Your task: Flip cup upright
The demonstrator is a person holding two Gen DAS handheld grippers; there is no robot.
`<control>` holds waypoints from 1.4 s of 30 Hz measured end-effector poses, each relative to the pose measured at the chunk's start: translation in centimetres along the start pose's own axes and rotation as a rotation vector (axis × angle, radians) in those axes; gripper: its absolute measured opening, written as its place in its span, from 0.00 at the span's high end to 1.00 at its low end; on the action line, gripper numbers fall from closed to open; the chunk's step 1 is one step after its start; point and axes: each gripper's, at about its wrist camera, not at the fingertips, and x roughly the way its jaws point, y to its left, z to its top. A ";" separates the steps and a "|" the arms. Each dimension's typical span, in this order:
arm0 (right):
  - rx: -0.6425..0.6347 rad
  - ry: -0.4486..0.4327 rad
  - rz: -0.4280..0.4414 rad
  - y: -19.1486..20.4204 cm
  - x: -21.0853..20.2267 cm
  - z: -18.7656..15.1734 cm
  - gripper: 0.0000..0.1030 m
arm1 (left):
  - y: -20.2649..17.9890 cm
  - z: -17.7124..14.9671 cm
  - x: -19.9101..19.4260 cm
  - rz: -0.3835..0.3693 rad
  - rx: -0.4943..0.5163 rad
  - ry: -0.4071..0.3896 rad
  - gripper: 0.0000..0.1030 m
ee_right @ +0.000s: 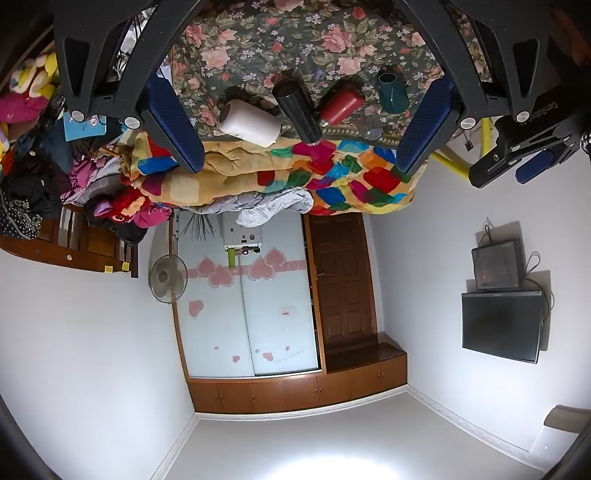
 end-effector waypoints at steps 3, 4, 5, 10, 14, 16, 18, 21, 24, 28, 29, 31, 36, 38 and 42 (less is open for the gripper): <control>0.001 -0.006 0.001 0.0 0.0 0.0 0.00 | 0.0 0.0 -0.2 -0.012 -0.008 -0.003 0.00; 0.001 -0.006 0.000 0.0 0.0 0.0 0.00 | 0.0 0.0 -0.3 -0.016 -0.008 -0.005 0.00; 0.000 -0.003 0.000 0.0 0.0 0.0 0.00 | -0.1 0.0 -0.5 -0.020 -0.007 -0.007 0.00; -0.001 0.002 0.001 0.1 0.1 0.0 0.00 | 0.6 -0.1 0.4 0.006 0.001 0.007 0.00; -0.003 0.003 -0.001 0.2 0.2 -0.1 0.00 | 0.2 0.1 0.1 0.002 0.003 0.002 0.00; -0.005 0.003 -0.001 0.3 0.1 0.0 0.00 | 0.0 0.2 0.0 0.003 0.010 -0.004 0.00; -0.007 0.004 -0.003 0.3 0.1 0.0 0.00 | -0.1 0.3 0.0 0.003 0.012 -0.005 0.00; -0.007 0.004 -0.002 0.4 0.2 -0.1 0.00 | -0.1 0.3 -0.2 0.000 0.008 -0.008 0.00; -0.007 0.004 -0.003 0.3 0.2 -0.1 0.00 | -0.1 0.2 -0.3 -0.002 0.005 -0.008 0.00; -0.007 0.005 -0.003 0.3 0.1 -0.1 0.00 | 0.0 0.3 -0.3 -0.003 0.005 -0.009 0.00; -0.008 0.004 -0.003 0.5 0.1 -0.2 0.00 | 0.0 0.3 -0.3 -0.003 0.004 -0.008 0.00; -0.007 0.007 -0.002 0.4 0.2 -0.1 0.00 | 0.0 0.4 -0.3 -0.004 0.004 -0.008 0.00; -0.008 0.005 -0.004 0.4 0.1 -0.2 0.00 | 0.0 0.4 -0.3 -0.005 0.005 -0.009 0.00; -0.008 0.005 -0.003 0.4 0.1 -0.2 0.00 | 0.0 0.5 -0.3 -0.006 0.006 -0.009 0.00; -0.009 0.005 -0.004 0.4 0.1 -0.2 0.00 | 0.0 0.6 -0.4 -0.008 0.008 -0.010 0.00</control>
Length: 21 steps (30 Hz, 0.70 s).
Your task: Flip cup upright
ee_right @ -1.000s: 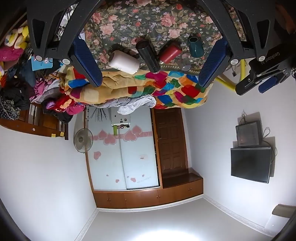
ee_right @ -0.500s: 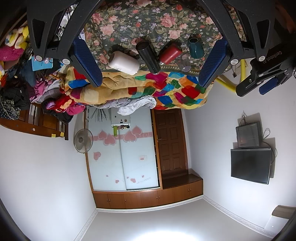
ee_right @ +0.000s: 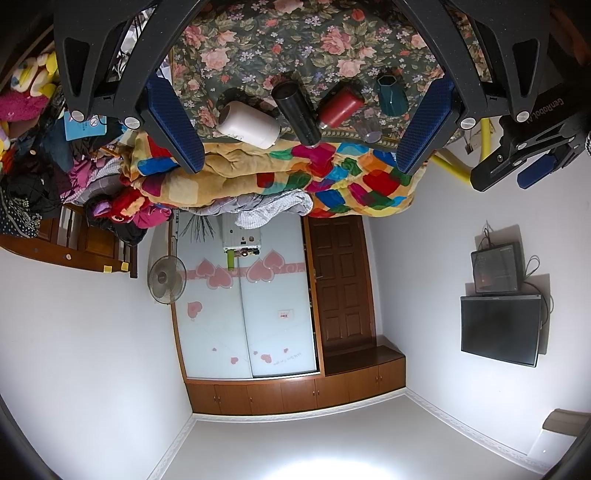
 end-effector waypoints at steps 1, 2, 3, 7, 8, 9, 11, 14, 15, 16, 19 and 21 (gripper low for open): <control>0.000 0.000 0.000 0.0 0.0 0.0 0.00 | 0.0 0.0 0.0 0.000 0.000 0.000 0.00; 0.000 0.000 0.000 0.0 0.0 0.0 0.00 | 0.0 0.0 0.0 0.000 -0.001 0.000 0.00; 0.000 0.000 0.001 0.0 0.0 0.0 0.00 | 0.0 0.0 0.0 0.000 -0.001 -0.001 0.00; 0.000 -0.001 0.001 0.0 -0.1 0.0 0.00 | 0.0 0.0 0.0 0.001 0.000 -0.001 0.00; 0.000 -0.001 0.001 0.0 -0.1 0.0 0.00 | -0.1 0.0 0.0 0.001 -0.001 0.000 0.00; -0.001 -0.001 0.000 0.0 -0.1 0.0 0.00 | -0.1 0.0 0.0 0.000 -0.001 0.000 0.00; -0.001 -0.002 -0.001 -0.1 -0.1 0.1 0.00 | -0.1 0.1 -0.1 -0.003 -0.001 0.000 0.00; -0.001 -0.002 0.000 -0.2 -0.2 0.2 0.00 | -0.1 0.1 -0.2 -0.002 0.000 -0.003 0.00; -0.001 -0.002 0.000 -0.2 -0.2 0.2 0.00 | -0.1 0.2 -0.1 -0.003 0.000 -0.003 0.00; -0.001 -0.002 -0.001 -0.2 -0.2 0.2 0.00 | -0.1 0.1 -0.2 -0.001 0.000 -0.003 0.00; -0.002 -0.002 0.000 -0.1 -0.2 0.2 0.00 | -0.1 0.3 -0.2 0.000 0.002 -0.005 0.00; -0.002 -0.003 -0.001 -0.2 -0.2 0.2 0.00 | -0.1 0.4 -0.2 -0.001 0.002 -0.006 0.00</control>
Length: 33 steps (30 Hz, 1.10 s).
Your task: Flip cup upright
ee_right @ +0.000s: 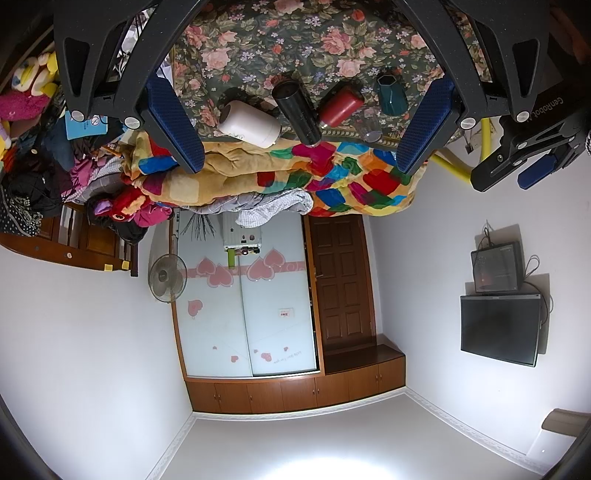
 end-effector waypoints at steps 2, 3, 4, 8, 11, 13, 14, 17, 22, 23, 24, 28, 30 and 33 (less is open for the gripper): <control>0.000 -0.001 0.001 0.0 0.0 0.0 0.00 | 0.0 0.1 0.0 -0.001 -0.001 0.000 0.00; 0.001 0.000 0.002 0.0 0.0 0.1 0.00 | 0.0 0.0 0.0 0.000 0.000 0.000 0.00; 0.000 0.000 0.002 0.0 -0.1 0.1 0.00 | 0.0 0.0 0.0 0.000 0.001 -0.001 0.00; 0.000 0.000 0.001 -0.1 0.0 0.1 0.00 | -0.1 0.2 -0.2 -0.001 0.005 -0.006 0.00; 0.002 -0.002 0.005 0.0 -0.1 0.1 0.00 | -0.1 0.2 -0.3 0.001 0.008 -0.009 0.00; 0.002 -0.002 0.007 0.0 -0.2 0.3 0.00 | -0.2 0.4 -0.3 0.002 0.011 -0.010 0.00; 0.001 -0.001 0.008 0.0 -0.2 0.4 0.00 | -0.1 0.2 -0.3 0.001 0.009 -0.010 0.00; 0.000 0.000 0.011 0.1 -0.2 0.6 0.00 | -0.1 0.2 -0.3 0.002 0.011 -0.011 0.00; -0.004 0.008 0.014 0.1 0.3 0.3 0.00 | 0.2 -0.1 0.4 0.005 0.011 -0.002 0.00; -0.005 0.012 0.014 0.2 0.6 0.2 0.00 | 0.2 -0.4 0.3 0.007 0.011 -0.001 0.00; -0.006 0.017 0.013 0.1 0.8 0.1 0.00 | 0.3 -0.6 0.6 0.009 0.011 0.004 0.00; -0.001 0.049 0.014 -0.1 2.2 -0.3 0.00 | 1.3 -1.5 2.9 0.034 -0.005 0.054 0.00; 0.000 0.072 0.012 -0.1 3.2 -0.7 0.00 | 2.0 -2.2 4.1 0.041 -0.021 0.083 0.00; 0.005 0.114 0.007 -0.3 4.8 -1.6 0.00 | 3.7 -3.8 7.1 0.070 -0.053 0.169 0.00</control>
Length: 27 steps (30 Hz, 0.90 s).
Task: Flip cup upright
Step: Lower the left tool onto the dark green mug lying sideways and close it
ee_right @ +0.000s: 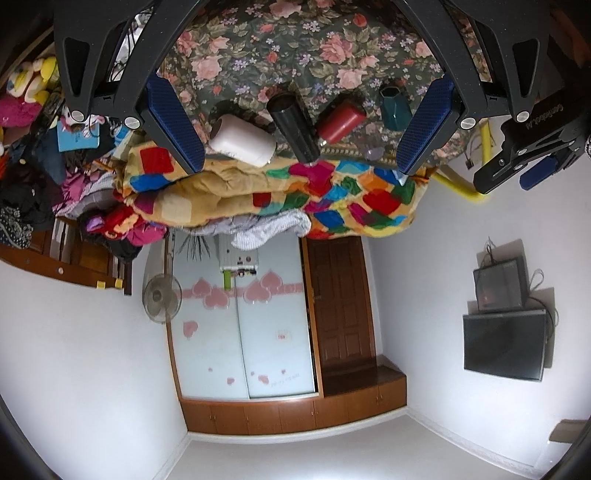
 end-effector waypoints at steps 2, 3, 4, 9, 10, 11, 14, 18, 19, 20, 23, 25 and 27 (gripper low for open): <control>0.001 0.034 -0.008 -0.2 1.4 -0.4 0.00 | 1.3 -1.1 3.2 0.043 -0.018 0.078 0.00; 0.001 0.055 -0.014 -0.3 2.3 -0.7 0.00 | 1.8 -1.8 4.3 0.064 -0.023 0.107 0.00; 0.002 0.075 -0.019 -0.4 3.0 -0.9 0.00 | 2.6 -2.6 6.0 0.096 -0.031 0.148 0.00; 0.023 0.186 -0.029 -1.5 7.0 -2.4 0.00 | 6.0 -7.5 13.7 0.163 -0.074 0.358 0.00; 0.026 0.211 -0.032 -1.7 7.7 -2.7 0.00 | 6.6 -8.6 15.4 0.158 -0.089 0.405 0.00; 0.029 0.235 -0.035 -1.9 8.6 -3.1 0.00 | 7.1 -9.5 16.8 0.154 -0.104 0.442 0.00; 0.036 0.298 -0.045 -2.3 11.0 -4.1 0.00 | 8.1 -11.9 21.1 0.123 -0.160 0.548 0.07; 0.037 0.363 -0.051 -2.5 13.4 -5.4 0.00 | 8.3 -13.0 24.8 0.124 -0.205 0.606 0.14; 0.036 0.376 -0.050 -2.5 14.1 -5.6 0.00 | 8.3 -13.2 25.6 0.137 -0.207 0.609 0.15; 0.034 0.386 -0.049 -2.4 14.5 -5.8 0.00 | 8.4 -13.4 26.2 0.151 -0.208 0.613 0.15; 0.022 0.407 -0.046 -2.1 15.5 -6.3 0.00 | 8.0 -14.2 27.6 0.180 -0.208 0.624 0.17; 0.011 0.414 -0.042 -1.8 15.8 -6.5 0.00 | 7.9 -14.5 28.4 0.200 -0.203 0.628 0.24; 0.005 0.418 -0.043 -1.6 16.2 -6.5 0.00 | 7.9 -15.0 29.2 0.203 -0.209 0.631 0.29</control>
